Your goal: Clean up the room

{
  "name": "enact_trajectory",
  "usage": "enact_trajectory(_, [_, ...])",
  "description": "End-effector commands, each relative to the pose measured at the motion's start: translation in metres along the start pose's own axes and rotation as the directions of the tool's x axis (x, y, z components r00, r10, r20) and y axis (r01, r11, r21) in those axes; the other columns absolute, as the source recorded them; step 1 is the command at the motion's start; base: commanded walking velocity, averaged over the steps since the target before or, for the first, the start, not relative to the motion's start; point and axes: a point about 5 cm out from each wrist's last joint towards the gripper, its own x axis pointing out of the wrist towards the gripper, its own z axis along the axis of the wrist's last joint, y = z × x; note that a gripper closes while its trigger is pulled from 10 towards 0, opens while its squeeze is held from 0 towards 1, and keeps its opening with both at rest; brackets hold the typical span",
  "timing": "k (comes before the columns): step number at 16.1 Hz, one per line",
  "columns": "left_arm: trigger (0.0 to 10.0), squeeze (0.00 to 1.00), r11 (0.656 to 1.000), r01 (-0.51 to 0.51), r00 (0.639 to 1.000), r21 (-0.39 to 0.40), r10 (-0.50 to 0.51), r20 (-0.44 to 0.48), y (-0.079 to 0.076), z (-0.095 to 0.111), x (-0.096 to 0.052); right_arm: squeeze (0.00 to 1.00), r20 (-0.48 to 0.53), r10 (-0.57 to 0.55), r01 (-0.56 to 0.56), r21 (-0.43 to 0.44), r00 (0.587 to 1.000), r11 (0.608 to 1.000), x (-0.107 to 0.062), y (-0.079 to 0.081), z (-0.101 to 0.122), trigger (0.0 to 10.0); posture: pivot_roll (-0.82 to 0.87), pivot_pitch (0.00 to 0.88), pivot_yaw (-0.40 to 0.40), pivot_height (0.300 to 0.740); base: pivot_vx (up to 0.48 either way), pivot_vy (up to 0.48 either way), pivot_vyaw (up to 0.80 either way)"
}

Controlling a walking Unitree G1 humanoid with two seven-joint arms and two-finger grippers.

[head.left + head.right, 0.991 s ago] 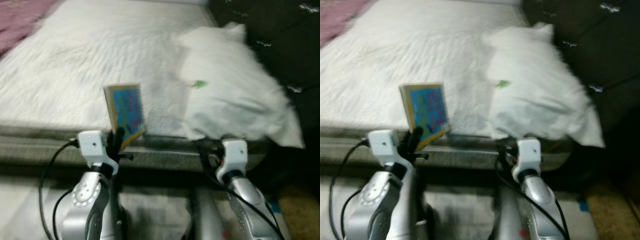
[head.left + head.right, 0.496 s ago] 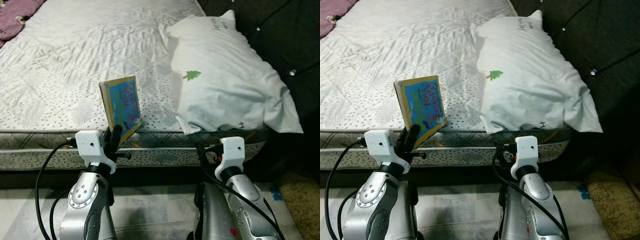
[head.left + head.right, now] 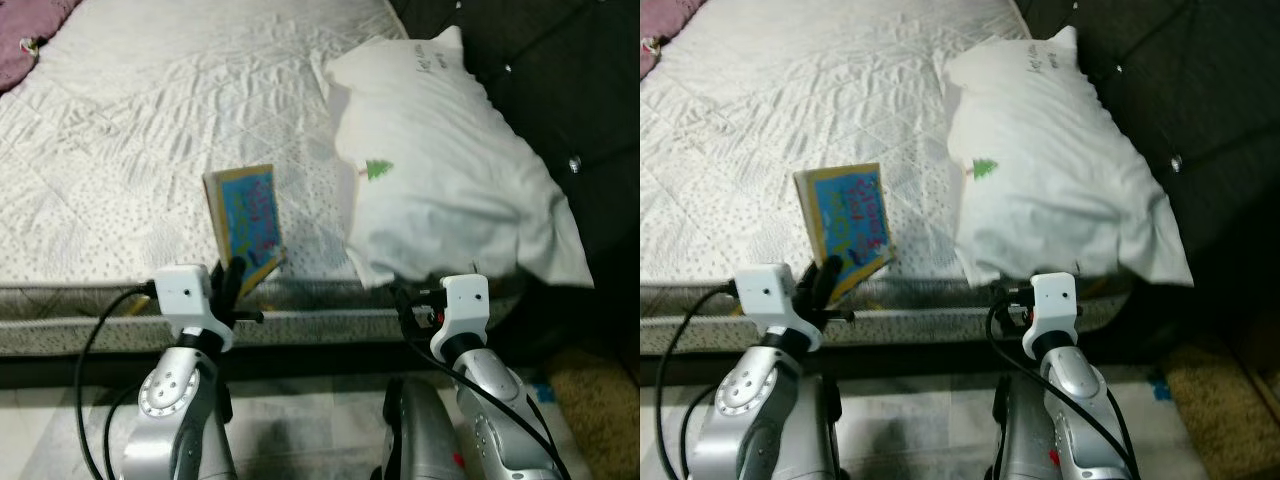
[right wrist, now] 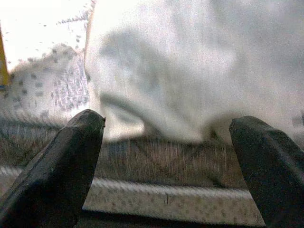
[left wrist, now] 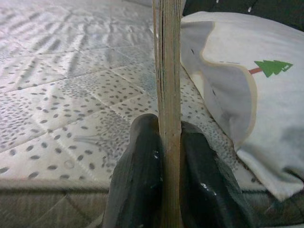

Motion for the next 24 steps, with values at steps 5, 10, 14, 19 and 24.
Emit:
enact_trajectory(5, [10.0,0.00,0.999,0.021,0.999,0.033,-0.022,0.025,-0.004,0.007,0.005,0.00,0.004,-0.001,0.001,-0.001,1.000,1.000,0.001,0.000,0.001,10.0,-0.07,0.143,-0.049,0.471,0.299,0.000,0.00])
enact_trajectory(10, [10.0,0.00,0.997,-0.079,0.997,0.025,0.079,-0.008,0.003,-0.001,0.002,0.00,-0.002,-0.007,0.007,0.009,1.000,1.000,0.002,-0.001,-0.001,10.0,-0.07,0.150,-0.051,0.471,0.000,0.000,0.00])
enact_trajectory(14, [10.0,0.00,0.983,-0.165,0.986,-0.079,0.163,-0.034,0.015,-0.004,-0.001,0.00,-0.005,-0.010,0.010,0.012,1.000,1.000,0.002,-0.003,-0.001,10.0,-0.07,0.156,-0.057,0.471,0.000,0.000,0.00])
enact_trajectory(19, [10.0,0.00,0.979,-0.095,0.994,-0.182,0.084,-0.066,0.005,0.002,-0.018,0.00,-0.016,-0.008,0.008,0.005,1.000,1.000,0.004,-0.007,-0.002,10.0,-0.04,0.160,-0.076,0.471,0.000,0.000,0.00])
enact_trajectory(24, [10.0,0.00,0.953,-0.059,0.989,-0.299,0.015,-0.148,0.004,0.003,-0.038,0.00,-0.022,-0.006,0.006,0.001,1.000,1.000,0.010,-0.009,-0.003,10.0,0.00,0.160,-0.087,0.471,0.000,0.000,0.00])
